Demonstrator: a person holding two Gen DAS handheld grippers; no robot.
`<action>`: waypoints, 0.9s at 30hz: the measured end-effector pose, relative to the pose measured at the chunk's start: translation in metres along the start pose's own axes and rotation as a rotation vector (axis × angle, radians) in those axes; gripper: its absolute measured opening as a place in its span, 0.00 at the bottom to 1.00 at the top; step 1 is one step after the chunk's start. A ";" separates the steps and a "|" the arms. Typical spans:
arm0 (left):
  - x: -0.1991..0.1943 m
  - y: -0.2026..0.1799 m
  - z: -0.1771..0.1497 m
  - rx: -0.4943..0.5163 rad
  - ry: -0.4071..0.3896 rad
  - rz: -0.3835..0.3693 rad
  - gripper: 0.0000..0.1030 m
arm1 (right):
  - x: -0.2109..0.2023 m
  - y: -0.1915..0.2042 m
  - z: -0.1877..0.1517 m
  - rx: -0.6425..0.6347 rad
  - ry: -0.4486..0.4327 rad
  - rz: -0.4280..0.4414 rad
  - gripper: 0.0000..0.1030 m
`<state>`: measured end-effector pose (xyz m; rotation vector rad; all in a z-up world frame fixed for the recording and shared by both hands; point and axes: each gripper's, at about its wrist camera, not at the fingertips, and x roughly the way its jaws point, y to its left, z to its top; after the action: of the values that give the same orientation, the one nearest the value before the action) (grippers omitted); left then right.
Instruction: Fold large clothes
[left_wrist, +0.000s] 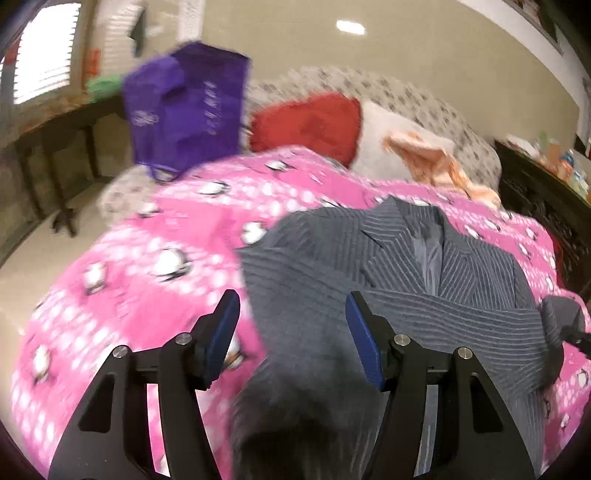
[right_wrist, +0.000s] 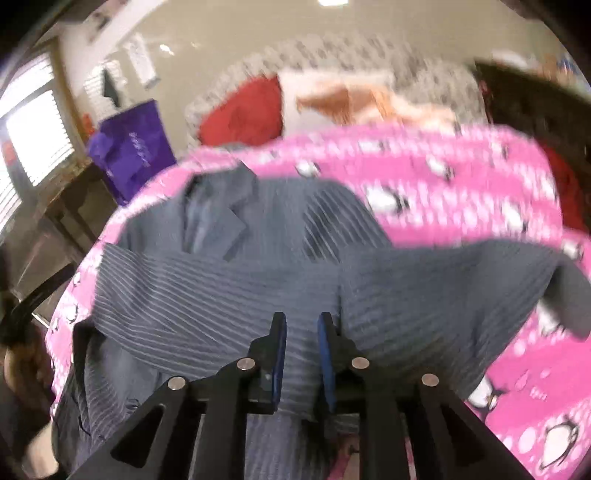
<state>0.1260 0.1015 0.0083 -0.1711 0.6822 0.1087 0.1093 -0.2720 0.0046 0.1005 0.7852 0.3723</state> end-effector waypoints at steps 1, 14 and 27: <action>0.018 -0.003 0.003 0.010 0.041 0.005 0.57 | -0.001 0.007 0.001 -0.007 -0.016 0.013 0.15; 0.086 0.006 -0.031 -0.038 0.150 0.075 0.62 | 0.069 0.008 -0.037 0.074 0.208 -0.035 0.16; 0.094 0.003 -0.029 -0.021 0.163 0.116 0.66 | 0.105 0.017 0.013 0.024 0.153 -0.248 0.19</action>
<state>0.1800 0.1028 -0.0736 -0.1612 0.8539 0.2148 0.1815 -0.2175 -0.0526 -0.0034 0.9421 0.1365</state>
